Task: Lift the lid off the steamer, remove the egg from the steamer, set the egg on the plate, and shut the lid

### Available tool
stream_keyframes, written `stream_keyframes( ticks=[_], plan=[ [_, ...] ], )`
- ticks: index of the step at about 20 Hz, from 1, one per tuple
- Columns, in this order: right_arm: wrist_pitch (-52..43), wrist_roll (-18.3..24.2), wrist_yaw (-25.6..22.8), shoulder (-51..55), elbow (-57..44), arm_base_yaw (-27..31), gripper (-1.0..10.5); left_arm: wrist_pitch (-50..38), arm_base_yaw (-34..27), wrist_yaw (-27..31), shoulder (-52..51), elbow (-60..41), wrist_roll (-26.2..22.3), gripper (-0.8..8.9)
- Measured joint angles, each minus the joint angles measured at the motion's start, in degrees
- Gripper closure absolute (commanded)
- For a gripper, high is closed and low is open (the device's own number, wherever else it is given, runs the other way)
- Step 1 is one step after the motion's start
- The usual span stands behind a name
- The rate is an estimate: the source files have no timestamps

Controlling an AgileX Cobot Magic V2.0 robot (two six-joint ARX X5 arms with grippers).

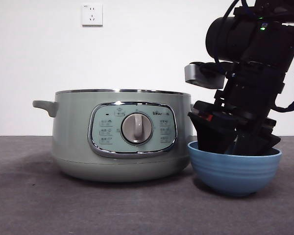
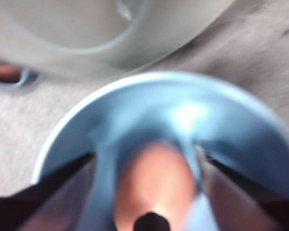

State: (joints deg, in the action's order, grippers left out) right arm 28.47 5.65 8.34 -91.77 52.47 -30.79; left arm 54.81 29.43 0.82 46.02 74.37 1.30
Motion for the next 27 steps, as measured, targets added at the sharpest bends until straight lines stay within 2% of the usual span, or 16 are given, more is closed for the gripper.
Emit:
stream_keyframes(
  ticks=[5, 12, 19, 27],
  plan=[
    [0.92, 0.13, 0.04, 3.23, -0.04, 0.0, 5.3, -6.21, 0.0, -1.42, 7.76, 0.0, -0.46, 8.22],
    [3.61, -1.6, 0.04, 28.79, -0.02, 0.0, 5.3, -19.08, 0.02, -4.74, 19.34, 0.0, -0.87, 8.22],
    [4.63, -5.01, 0.04, 48.44, 2.93, 0.0, 5.3, -24.52, 0.02, -5.57, 30.73, 0.0, -2.25, 8.22],
    [7.45, -5.68, 0.04, 52.52, 4.11, 0.0, 5.3, -29.09, 0.17, -5.53, 38.56, 0.0, -2.38, 8.22]
  ],
)
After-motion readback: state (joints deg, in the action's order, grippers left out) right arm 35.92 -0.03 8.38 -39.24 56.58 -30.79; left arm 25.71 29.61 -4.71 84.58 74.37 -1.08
